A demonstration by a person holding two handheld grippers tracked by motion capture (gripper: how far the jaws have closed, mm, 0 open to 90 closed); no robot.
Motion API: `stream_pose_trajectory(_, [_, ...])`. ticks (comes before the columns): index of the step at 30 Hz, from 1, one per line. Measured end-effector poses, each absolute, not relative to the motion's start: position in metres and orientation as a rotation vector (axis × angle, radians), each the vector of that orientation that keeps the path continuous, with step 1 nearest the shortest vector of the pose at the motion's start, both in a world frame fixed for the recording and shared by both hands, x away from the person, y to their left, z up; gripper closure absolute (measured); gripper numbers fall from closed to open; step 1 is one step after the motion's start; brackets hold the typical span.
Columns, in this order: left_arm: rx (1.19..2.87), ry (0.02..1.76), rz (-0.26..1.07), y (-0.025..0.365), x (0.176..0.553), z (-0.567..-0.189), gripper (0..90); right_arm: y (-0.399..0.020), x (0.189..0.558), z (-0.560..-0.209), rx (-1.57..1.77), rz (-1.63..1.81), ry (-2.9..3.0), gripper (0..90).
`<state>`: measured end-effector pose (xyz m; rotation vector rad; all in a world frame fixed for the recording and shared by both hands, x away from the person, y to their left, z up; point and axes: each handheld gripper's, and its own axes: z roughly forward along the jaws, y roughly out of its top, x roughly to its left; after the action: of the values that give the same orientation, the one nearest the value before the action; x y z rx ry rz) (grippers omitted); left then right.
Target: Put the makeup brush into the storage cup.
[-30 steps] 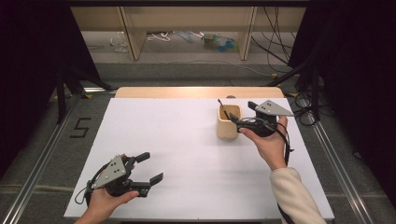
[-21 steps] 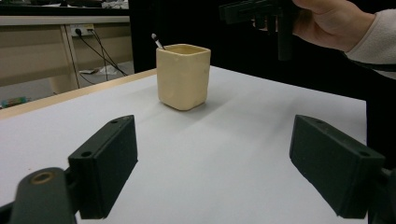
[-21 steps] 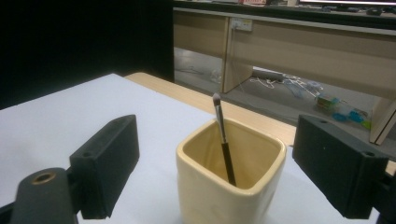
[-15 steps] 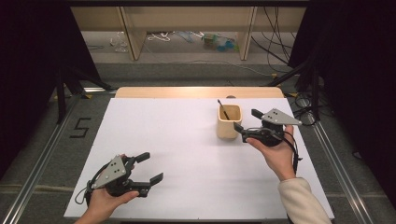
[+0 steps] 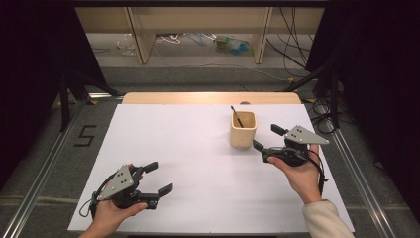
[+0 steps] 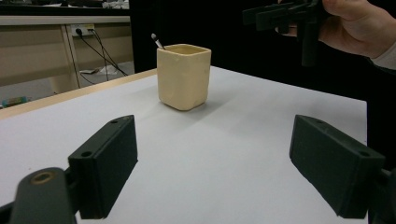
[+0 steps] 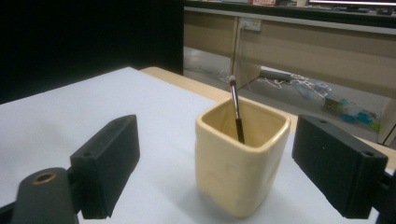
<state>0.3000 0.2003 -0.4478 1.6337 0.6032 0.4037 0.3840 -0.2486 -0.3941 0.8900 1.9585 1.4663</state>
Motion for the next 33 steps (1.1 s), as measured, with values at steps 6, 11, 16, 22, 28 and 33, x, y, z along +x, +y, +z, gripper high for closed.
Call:
stream_pose_trajectory(6, [1.632, 0.605, 0.403, 0.200, 0.300, -0.448, 15.0, -0.258, 0.369, -0.399, 0.884, 1.484, 1.975, 16.2])
stream_pose_trajectory(11, [1.636, 0.601, 0.407, 0.200, 0.300, -0.448, 15.0, -0.262, 0.358, -0.404, 0.884, 1.500, 1.964, 16.2])
stream_pose_trajectory(16, [1.637, 0.601, 0.410, 0.201, 0.300, -0.448, 15.0, -0.261, 0.346, -0.408, 0.880, 1.516, 1.964, 16.1])
stream_pose_trajectory(22, [1.633, 0.602, 0.411, 0.201, 0.301, -0.448, 15.0, -0.256, 0.330, -0.415, 0.880, 1.539, 2.002, 16.0])
stream_pose_trajectory(28, [1.635, 0.599, 0.416, 0.201, 0.301, -0.447, 15.0, -0.255, 0.321, -0.419, 0.876, 1.525, 2.019, 15.9])
stream_pose_trajectory(33, [1.630, 0.609, 0.401, 0.201, 0.300, -0.448, 15.0, -0.256, 0.311, -0.423, 0.898, 1.515, 2.035, 15.9])
